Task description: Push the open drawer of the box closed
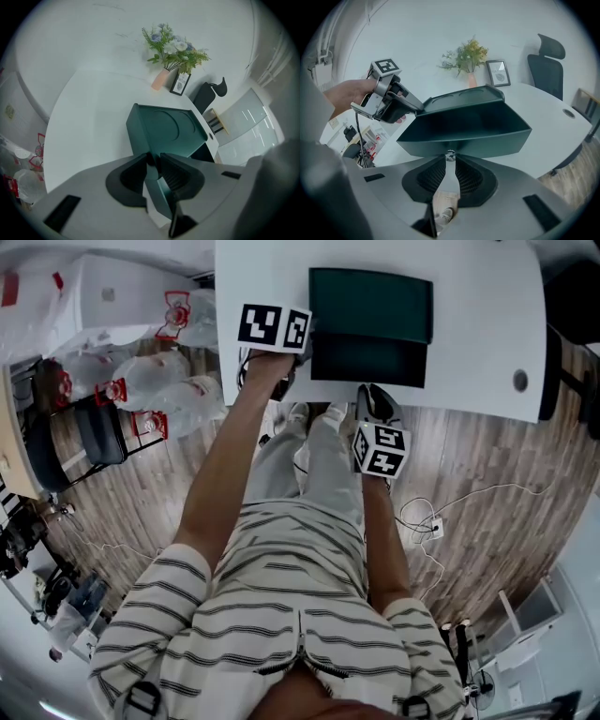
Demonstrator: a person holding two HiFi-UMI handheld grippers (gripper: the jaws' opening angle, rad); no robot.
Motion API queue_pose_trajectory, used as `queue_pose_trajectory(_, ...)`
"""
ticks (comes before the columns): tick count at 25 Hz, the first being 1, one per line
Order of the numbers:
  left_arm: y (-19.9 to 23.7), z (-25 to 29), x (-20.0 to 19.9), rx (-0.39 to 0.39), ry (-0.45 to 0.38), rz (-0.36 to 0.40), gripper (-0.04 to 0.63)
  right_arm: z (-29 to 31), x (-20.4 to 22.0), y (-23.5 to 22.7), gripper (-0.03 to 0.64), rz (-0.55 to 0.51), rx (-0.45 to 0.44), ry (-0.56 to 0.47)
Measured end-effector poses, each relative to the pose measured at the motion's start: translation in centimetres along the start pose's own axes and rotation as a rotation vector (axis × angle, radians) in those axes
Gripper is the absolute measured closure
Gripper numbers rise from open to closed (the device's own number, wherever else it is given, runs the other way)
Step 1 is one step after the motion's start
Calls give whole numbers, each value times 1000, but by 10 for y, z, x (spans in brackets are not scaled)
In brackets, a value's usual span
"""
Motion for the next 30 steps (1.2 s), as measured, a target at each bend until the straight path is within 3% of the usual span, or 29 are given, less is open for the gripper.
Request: queue_pose_trajectory(30, -1, 0, 2, -15, -10, 9, 500, 25, -26, -10, 540, -16, 4, 11)
Point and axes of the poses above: the fingertips, and each gripper's own axes: z forward along the fingers, y to its left, x out of its underside, the point moved 10 cm from there along -z, backward along the fingers, and after that the axes turned 8 degrees about -z, right-handed, at the moved point
